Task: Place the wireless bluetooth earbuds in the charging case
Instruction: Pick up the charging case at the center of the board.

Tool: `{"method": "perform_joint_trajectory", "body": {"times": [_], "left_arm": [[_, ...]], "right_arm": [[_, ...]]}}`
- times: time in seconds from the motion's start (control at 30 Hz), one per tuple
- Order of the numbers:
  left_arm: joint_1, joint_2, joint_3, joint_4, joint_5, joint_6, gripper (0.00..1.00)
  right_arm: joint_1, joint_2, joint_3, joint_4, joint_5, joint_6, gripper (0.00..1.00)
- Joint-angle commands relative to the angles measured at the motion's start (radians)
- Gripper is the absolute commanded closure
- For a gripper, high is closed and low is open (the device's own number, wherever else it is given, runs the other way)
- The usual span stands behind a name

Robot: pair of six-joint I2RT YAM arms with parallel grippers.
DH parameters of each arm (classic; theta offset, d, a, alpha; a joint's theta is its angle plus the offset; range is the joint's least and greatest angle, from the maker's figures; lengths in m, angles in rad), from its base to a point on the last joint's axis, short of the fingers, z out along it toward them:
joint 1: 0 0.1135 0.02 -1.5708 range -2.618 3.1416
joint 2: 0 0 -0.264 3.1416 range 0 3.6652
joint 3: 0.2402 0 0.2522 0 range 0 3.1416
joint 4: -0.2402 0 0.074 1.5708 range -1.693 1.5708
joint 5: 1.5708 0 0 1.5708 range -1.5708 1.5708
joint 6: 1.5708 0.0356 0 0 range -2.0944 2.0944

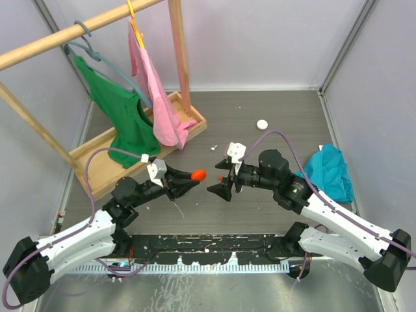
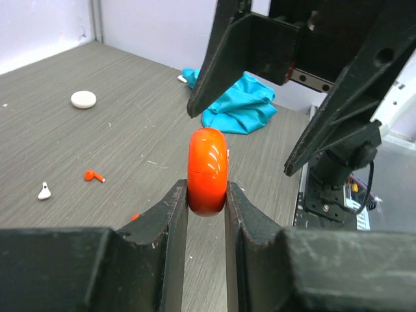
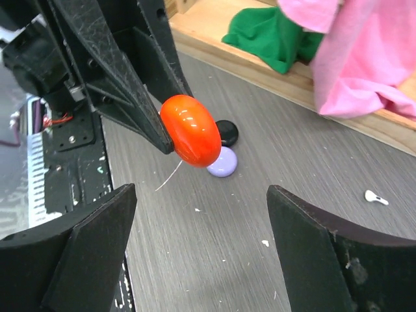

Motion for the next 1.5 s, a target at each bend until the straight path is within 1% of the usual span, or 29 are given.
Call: {"method": "perform_joint_trajectory", "body": {"times": [0.0, 0.1, 0.27, 0.4, 0.57, 0.67, 0.8, 0.9, 0.93, 1.07, 1.17, 1.47], "left_arm": [[0.005, -0.059, 0.010, -0.067, 0.116, 0.075, 0.94], [0.004, -0.059, 0.015, -0.060, 0.167, 0.079, 0.95], [0.005, -0.036, 0.019, -0.011, 0.229, 0.080, 0.96], [0.004, -0.038, 0.008, 0.027, 0.242, 0.078, 0.97], [0.004, -0.045, 0.006, 0.021, 0.246, 0.080, 0.97], [0.003, -0.044, 0.008, 0.022, 0.251, 0.077, 0.97], [0.003, -0.039, 0.011, 0.021, 0.254, 0.076, 0.97], [0.003, -0.036, 0.015, 0.010, 0.249, 0.078, 0.94], [0.004, -0.035, 0.018, -0.002, 0.247, 0.080, 0.92], [0.003, -0.026, 0.033, -0.043, 0.247, 0.093, 0.82], [0.003, -0.017, 0.042, -0.070, 0.247, 0.101, 0.75], [0.004, 0.017, 0.061, -0.092, 0.257, 0.108, 0.64]], "right_arm": [[-0.004, 0.012, 0.066, 0.003, -0.157, -0.112, 0.14], [-0.004, 0.046, 0.090, -0.020, -0.202, -0.138, 0.17], [-0.005, 0.116, 0.152, -0.072, -0.287, -0.170, 0.29], [-0.005, 0.145, 0.178, -0.118, -0.319, -0.197, 0.38], [-0.005, 0.146, 0.190, -0.155, -0.338, -0.220, 0.48], [-0.004, 0.150, 0.197, -0.166, -0.349, -0.228, 0.58], [-0.006, 0.164, 0.215, -0.186, -0.363, -0.236, 0.69], [-0.004, 0.181, 0.239, -0.211, -0.369, -0.240, 0.78], [-0.004, 0.188, 0.249, -0.226, -0.370, -0.241, 0.80], [-0.004, 0.220, 0.303, -0.299, -0.364, -0.251, 0.85], [-0.003, 0.249, 0.342, -0.355, -0.349, -0.258, 0.86], [0.007, 0.283, 0.390, -0.413, -0.316, -0.261, 0.87]]}}
